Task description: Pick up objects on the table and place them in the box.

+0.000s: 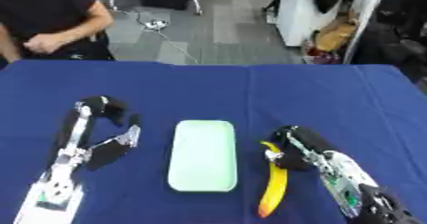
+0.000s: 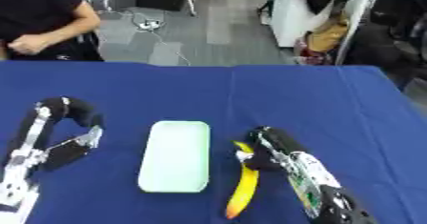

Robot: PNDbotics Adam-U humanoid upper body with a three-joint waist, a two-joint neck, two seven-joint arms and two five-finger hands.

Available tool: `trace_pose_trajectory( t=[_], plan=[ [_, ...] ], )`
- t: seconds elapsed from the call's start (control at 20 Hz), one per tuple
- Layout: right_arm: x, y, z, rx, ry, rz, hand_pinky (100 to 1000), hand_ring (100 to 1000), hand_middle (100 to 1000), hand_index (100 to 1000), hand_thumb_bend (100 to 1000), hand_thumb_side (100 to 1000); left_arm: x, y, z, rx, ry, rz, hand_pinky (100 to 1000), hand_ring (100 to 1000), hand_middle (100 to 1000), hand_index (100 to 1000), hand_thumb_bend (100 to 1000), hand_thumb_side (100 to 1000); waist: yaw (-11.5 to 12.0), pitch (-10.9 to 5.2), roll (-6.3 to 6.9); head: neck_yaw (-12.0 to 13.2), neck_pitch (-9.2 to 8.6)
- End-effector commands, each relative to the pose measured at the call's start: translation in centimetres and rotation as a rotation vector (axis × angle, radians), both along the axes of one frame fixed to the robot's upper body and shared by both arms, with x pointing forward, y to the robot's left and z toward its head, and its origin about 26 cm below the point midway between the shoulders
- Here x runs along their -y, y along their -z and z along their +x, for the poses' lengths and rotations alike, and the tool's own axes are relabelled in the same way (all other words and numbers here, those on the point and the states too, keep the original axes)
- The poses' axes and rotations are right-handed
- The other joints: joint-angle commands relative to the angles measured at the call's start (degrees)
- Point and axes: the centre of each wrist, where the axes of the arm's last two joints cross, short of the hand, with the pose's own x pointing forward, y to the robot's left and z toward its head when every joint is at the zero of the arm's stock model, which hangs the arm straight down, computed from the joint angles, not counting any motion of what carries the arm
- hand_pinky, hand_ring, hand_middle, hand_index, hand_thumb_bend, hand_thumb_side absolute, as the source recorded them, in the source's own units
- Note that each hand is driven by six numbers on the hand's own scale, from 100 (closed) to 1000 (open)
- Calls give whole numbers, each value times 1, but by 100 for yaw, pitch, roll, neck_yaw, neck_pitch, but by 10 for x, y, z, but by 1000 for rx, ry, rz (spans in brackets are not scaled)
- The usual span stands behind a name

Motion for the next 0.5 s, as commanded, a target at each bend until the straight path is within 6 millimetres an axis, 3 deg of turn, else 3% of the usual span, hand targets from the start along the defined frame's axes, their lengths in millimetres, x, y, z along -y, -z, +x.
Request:
trace_pose_trajectory(
  t=[0.05,0.5],
  plan=[
    [7,-1,1,41,38,19,144,455,593,719,126,712,-2,-12,0,35,6,7,649,453,447,590,100,184,2,-39,40,-14,-4],
    [7,1,1,66,49,33,145,457,596,716,139,718,-2,-12,0,35,8,6,649,453,448,590,100,184,10,-35,63,-21,-3]
  ],
)
